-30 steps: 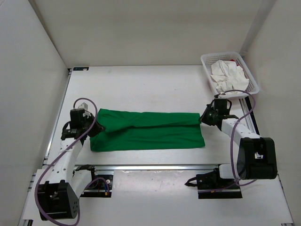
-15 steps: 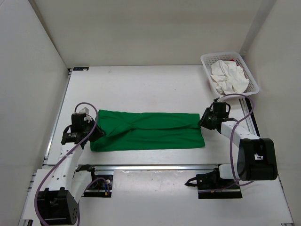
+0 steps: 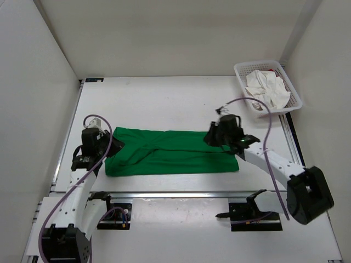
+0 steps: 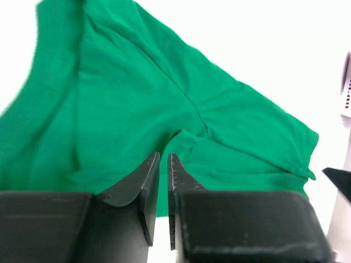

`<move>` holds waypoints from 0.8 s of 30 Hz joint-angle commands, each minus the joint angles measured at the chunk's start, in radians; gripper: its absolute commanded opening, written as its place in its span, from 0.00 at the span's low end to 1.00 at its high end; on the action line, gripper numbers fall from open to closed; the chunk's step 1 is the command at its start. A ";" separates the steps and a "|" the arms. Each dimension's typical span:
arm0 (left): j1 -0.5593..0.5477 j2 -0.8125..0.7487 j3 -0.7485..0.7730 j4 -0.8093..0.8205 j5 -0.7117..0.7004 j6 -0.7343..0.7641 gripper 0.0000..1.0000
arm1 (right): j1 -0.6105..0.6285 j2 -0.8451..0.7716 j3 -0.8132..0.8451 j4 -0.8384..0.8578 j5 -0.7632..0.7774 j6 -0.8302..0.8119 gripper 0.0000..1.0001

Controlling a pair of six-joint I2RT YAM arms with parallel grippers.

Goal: Fold and stack the t-shirts
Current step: Fold the other side of the tshirt into a rectangle

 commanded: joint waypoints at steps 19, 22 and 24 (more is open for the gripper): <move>0.146 0.637 -0.022 0.518 0.149 -0.244 0.18 | 0.405 0.715 0.686 0.191 -0.254 -0.074 0.38; 0.163 0.657 -0.049 0.548 0.167 -0.246 0.17 | 0.419 0.793 0.770 0.129 -0.254 -0.105 0.39; 0.171 0.656 -0.057 0.553 0.168 -0.247 0.17 | 0.430 0.841 0.809 0.101 -0.266 -0.109 0.40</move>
